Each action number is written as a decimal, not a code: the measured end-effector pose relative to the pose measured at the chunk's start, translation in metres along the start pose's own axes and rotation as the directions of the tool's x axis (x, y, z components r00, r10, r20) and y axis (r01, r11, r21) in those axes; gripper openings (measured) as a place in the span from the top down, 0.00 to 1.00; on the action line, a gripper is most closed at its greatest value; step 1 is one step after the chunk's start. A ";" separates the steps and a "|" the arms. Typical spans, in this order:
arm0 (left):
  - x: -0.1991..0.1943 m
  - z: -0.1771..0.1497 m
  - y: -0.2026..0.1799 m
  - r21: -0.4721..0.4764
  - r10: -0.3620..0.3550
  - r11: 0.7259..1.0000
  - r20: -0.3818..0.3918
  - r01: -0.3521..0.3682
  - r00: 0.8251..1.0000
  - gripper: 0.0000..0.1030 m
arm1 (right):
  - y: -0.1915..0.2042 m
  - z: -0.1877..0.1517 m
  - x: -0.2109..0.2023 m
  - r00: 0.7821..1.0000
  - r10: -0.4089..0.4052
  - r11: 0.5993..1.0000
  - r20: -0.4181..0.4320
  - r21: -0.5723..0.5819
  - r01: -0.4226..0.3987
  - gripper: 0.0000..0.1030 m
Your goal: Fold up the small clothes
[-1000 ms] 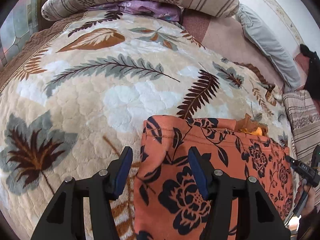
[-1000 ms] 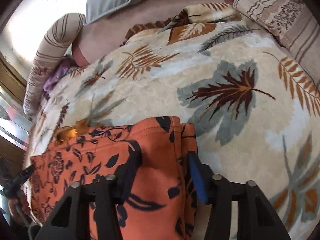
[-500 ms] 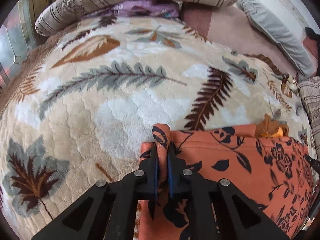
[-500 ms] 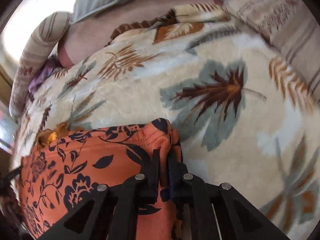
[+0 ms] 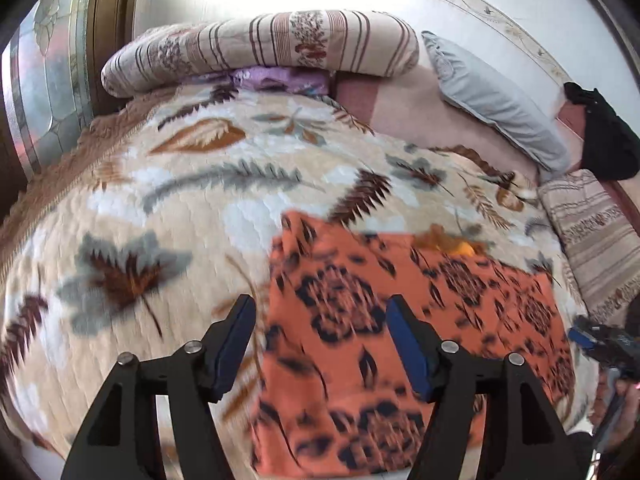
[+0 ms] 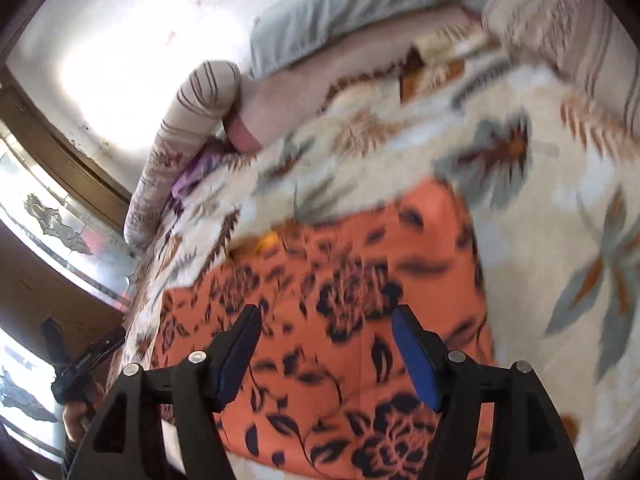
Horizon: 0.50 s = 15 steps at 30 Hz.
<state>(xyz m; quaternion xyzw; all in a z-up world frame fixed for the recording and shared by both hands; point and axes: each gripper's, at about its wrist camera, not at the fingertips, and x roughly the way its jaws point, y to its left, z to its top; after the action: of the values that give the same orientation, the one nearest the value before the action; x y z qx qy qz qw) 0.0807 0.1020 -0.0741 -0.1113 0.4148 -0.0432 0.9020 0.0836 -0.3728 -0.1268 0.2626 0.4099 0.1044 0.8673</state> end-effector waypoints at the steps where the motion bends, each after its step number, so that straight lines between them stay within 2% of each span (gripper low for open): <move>1: 0.003 -0.015 -0.001 -0.011 -0.003 1.000 -0.025 0.003 1.000 0.27 | -0.017 -0.010 0.009 0.998 -0.059 0.997 -0.029 0.049 0.060 0.31; 2: 0.012 -0.027 -0.001 -0.009 0.000 1.000 -0.060 -0.001 0.998 0.26 | -0.036 -0.018 0.016 0.993 -0.107 0.987 -0.057 0.117 0.113 0.34; 3: 0.025 -0.040 -0.001 0.001 0.023 1.000 -0.115 -0.023 0.993 0.26 | -0.047 -0.024 0.013 0.998 -0.066 0.983 -0.024 0.169 0.069 0.38; 4: 0.041 -0.053 0.002 0.020 0.078 0.997 -0.179 -0.076 0.981 0.26 | -0.048 -0.026 0.003 0.999 -0.046 0.980 0.011 0.196 0.043 0.38; 5: 0.049 -0.062 0.004 0.033 0.113 0.994 -0.202 -0.109 0.973 0.26 | -0.043 -0.027 -0.004 0.998 -0.061 0.978 0.008 0.200 0.058 0.38; 8: 0.037 -0.065 0.004 0.010 0.107 0.994 -0.154 -0.106 0.982 0.26 | -0.014 -0.033 -0.029 0.997 -0.041 0.994 0.063 0.101 0.034 0.32; 9: 0.029 -0.062 0.003 -0.012 0.085 0.996 -0.138 -0.088 0.987 0.26 | -0.009 -0.038 -0.033 0.997 -0.025 0.997 0.071 0.071 0.020 0.25; 10: 0.023 -0.060 0.002 -0.026 0.063 0.997 -0.112 -0.066 0.992 0.26 | -0.008 -0.046 -0.033 0.998 -0.029 0.998 0.062 0.056 0.026 0.21; 12: 0.016 -0.060 0.000 -0.022 0.057 0.998 -0.080 -0.059 0.995 0.26 | -0.025 -0.058 -0.014 0.994 -0.108 0.991 -0.028 0.079 0.110 0.21; 13: 0.020 -0.062 0.000 -0.006 0.076 0.997 -0.093 -0.076 0.993 0.25 | -0.040 -0.063 -0.007 0.994 -0.100 0.987 -0.049 0.121 0.105 0.24; 14: 0.027 -0.065 0.000 0.013 0.102 0.995 -0.125 -0.102 0.987 0.25 | -0.040 -0.064 -0.015 0.997 -0.082 0.987 -0.004 0.135 0.082 0.24; 15: 0.040 -0.069 0.003 0.034 0.138 0.990 -0.179 -0.134 0.974 0.25 | -0.036 -0.061 -0.020 0.996 -0.084 0.985 -0.003 0.149 0.084 0.24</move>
<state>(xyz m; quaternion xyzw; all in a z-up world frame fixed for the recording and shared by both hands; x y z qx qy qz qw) 0.0546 0.0864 -0.1473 -0.0684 0.5012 0.0041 0.8626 0.0229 -0.3888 -0.1655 0.3092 0.4258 0.0363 0.8496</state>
